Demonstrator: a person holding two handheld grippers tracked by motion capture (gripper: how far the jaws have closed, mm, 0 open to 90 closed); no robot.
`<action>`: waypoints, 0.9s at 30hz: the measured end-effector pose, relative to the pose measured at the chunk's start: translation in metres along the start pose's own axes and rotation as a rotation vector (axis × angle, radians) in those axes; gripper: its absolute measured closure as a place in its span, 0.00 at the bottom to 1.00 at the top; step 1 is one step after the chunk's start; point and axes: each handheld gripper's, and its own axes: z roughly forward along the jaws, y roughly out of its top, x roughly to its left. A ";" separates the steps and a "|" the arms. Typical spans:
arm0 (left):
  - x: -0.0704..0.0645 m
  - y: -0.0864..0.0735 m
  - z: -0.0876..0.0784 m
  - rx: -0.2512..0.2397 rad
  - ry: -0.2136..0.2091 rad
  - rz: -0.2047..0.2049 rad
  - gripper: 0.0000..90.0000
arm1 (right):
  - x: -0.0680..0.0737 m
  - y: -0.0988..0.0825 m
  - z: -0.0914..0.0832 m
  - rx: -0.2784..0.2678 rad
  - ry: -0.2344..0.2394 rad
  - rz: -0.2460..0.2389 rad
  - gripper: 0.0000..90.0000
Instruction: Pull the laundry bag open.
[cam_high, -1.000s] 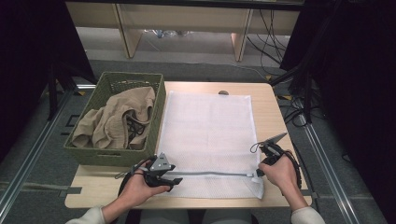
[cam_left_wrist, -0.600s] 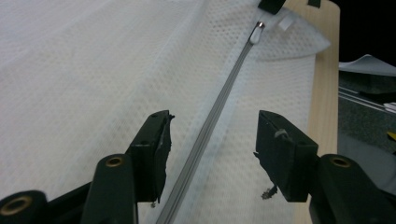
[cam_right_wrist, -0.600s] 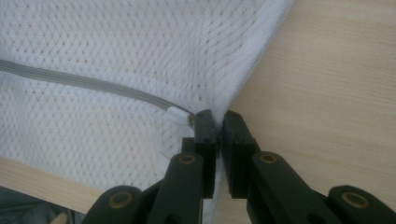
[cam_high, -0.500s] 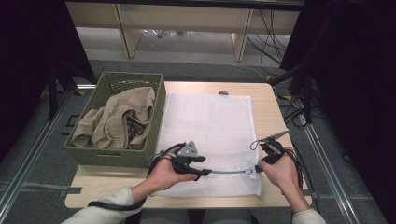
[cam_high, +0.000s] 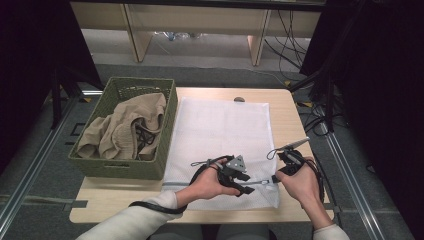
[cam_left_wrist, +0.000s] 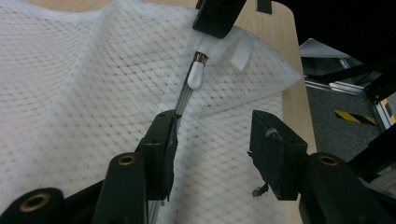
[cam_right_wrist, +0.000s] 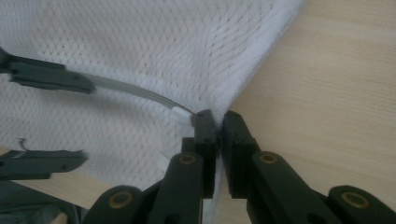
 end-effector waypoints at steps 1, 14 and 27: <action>0.001 0.001 0.002 0.005 -0.005 0.006 0.58 | 0.003 0.000 -0.001 0.005 -0.002 0.020 0.96; 0.007 0.008 0.021 0.034 -0.010 -0.021 0.75 | 0.009 0.000 -0.004 -0.005 0.001 0.017 0.96; 0.012 0.012 0.035 0.048 -0.013 -0.049 0.77 | 0.008 0.000 -0.004 -0.022 0.009 -0.027 0.96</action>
